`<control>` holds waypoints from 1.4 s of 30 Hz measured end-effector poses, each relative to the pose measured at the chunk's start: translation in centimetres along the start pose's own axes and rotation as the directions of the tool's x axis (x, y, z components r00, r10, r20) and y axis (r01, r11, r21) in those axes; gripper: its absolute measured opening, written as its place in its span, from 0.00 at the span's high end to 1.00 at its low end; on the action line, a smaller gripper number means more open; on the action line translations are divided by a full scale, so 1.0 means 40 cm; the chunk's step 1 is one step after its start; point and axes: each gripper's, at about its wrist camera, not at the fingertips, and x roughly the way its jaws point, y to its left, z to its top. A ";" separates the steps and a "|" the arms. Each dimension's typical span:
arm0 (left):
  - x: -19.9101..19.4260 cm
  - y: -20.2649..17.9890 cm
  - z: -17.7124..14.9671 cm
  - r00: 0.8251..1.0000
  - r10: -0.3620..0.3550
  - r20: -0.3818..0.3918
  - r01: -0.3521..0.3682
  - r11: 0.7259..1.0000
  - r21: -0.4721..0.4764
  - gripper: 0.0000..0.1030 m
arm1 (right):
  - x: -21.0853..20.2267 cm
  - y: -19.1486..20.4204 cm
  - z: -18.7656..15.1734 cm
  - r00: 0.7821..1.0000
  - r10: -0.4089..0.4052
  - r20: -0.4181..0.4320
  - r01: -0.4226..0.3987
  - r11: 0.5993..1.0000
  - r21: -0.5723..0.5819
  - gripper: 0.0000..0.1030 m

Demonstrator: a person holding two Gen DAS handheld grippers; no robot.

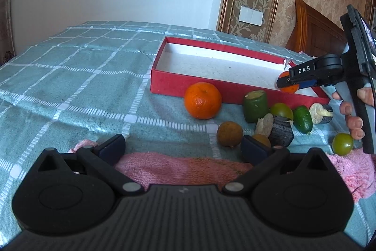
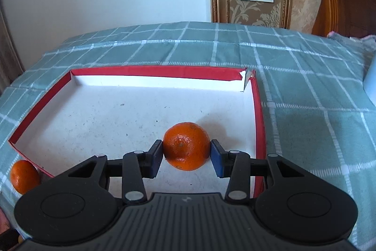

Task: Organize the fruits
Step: 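Lift the tangerine into the box and open the right tool, then reach for the large tangerine and grasp it with the left tool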

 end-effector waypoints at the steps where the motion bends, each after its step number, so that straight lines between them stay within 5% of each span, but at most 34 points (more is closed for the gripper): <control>1: 0.001 -0.001 0.000 1.000 0.001 0.000 -0.001 1.000 0.002 0.00 | -0.001 0.003 0.000 1.000 -0.002 0.000 0.002 1.000 -0.010 0.58; 5: 0.001 -0.005 -0.001 1.000 0.003 0.000 -0.003 1.000 0.008 0.00 | -0.006 0.000 -0.002 1.000 0.017 0.005 -0.017 1.000 -0.018 0.53; 9: 0.001 -0.007 -0.003 1.000 0.004 0.001 -0.004 1.000 0.011 0.00 | -0.031 -0.019 -0.005 0.999 0.022 0.041 -0.023 1.000 0.020 0.35; 21: -0.061 -0.079 0.006 0.993 0.014 0.117 -0.030 0.990 0.137 0.00 | -0.151 -0.106 -0.060 0.979 0.034 0.201 -0.069 0.983 0.170 0.34; 24: -0.048 -0.112 0.020 0.985 0.107 0.134 -0.130 0.976 0.175 0.00 | -0.163 -0.120 -0.071 0.974 0.050 0.221 -0.095 0.976 0.196 0.34; 31: 0.019 -0.083 0.086 0.995 0.083 0.046 -0.084 0.996 0.012 0.00 | -0.171 -0.107 -0.081 0.971 0.044 0.234 -0.087 0.980 0.177 0.33; 39: 0.110 -0.069 0.115 0.996 0.079 -0.052 -0.080 0.997 -0.017 0.01 | -0.177 -0.095 -0.087 0.968 0.036 0.247 -0.078 0.984 0.163 0.26; 42: 0.127 -0.072 0.109 0.995 0.073 -0.070 -0.073 0.997 0.006 0.20 | -0.179 -0.094 -0.088 0.967 0.038 0.250 -0.081 0.983 0.164 0.26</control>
